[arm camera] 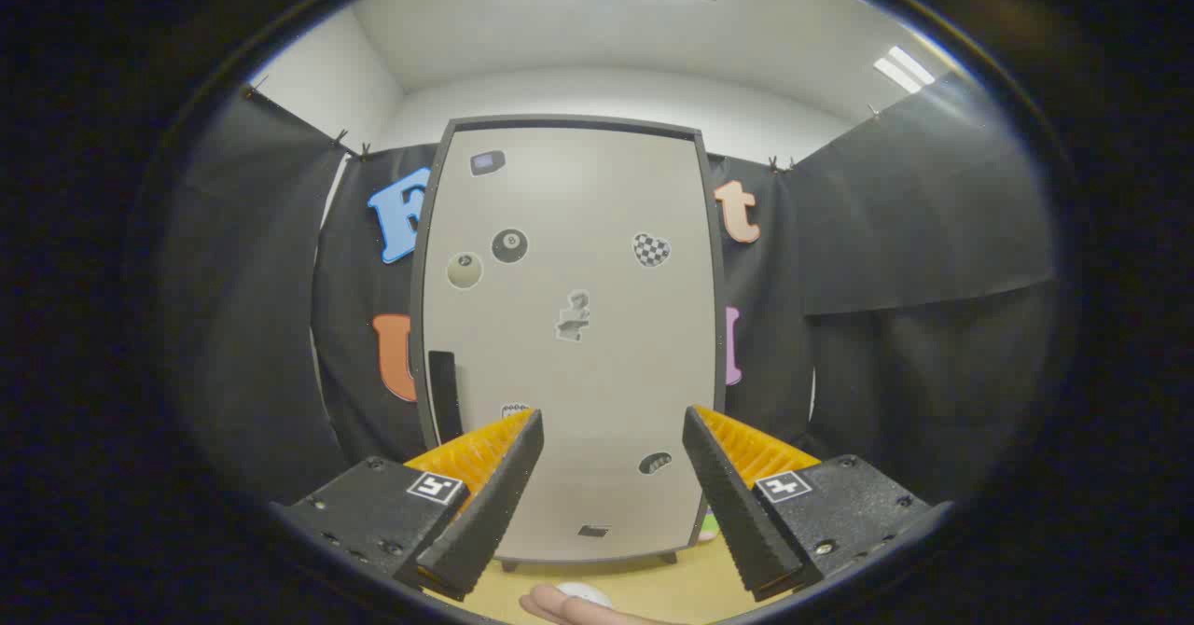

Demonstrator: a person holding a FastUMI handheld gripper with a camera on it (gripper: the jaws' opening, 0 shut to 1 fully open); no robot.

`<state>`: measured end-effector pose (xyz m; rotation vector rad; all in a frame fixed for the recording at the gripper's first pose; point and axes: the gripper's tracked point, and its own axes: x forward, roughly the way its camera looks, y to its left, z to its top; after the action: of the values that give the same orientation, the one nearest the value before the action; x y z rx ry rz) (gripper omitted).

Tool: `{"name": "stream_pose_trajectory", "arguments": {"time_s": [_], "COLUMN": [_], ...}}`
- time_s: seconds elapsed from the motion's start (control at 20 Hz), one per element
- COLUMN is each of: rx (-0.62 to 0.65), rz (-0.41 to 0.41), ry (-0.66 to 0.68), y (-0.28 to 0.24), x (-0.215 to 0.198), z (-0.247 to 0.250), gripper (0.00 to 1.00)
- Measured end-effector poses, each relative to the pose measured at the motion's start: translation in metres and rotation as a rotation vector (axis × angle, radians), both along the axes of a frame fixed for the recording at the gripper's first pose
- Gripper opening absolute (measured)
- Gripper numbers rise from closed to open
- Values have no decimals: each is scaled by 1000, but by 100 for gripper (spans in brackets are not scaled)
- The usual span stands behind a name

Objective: Open the shoe cabinet door, grab the shoes and put them into the shoe cabinet, then close the shoe cabinet door.

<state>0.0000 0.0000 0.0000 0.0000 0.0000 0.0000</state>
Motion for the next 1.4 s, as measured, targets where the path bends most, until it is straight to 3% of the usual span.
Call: {"name": "stream_pose_trajectory", "arguments": {"time_s": [0.9,1.4], "rx": [12,38], "rz": [45,225], "ry": [9,66], "y": [16,102], "x": [2,60], "z": [-3,-29], "gripper": [99,99]}}
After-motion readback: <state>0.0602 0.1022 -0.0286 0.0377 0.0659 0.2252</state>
